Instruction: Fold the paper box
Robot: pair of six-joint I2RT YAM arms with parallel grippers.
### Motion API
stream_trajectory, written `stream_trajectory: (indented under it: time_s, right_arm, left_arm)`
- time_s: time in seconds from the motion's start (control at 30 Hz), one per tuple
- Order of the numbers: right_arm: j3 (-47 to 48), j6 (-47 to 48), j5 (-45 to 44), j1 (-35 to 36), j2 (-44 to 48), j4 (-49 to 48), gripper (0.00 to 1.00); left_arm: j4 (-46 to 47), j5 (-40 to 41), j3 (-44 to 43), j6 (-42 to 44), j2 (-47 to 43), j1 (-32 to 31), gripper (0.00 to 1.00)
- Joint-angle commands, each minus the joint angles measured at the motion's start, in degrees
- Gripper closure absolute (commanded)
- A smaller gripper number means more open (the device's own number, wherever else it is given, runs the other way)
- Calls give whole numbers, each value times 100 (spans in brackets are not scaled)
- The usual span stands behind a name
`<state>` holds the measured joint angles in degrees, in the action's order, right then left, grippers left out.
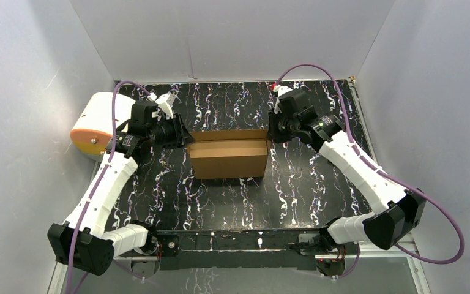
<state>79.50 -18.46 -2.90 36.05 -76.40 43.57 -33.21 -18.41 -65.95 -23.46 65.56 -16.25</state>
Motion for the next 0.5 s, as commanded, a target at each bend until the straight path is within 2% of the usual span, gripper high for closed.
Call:
stream_trajectory:
  time_s: [0.0,0.47]
  right_arm:
    - [333,-326,17,1,-31,-112,83]
    - [285,-765,100,-2,-104,-169,90]
  left_arm:
    - [117,-272,12,-113,-185,1,68]
    - [181,-334,108,-150,-250,-3,70]
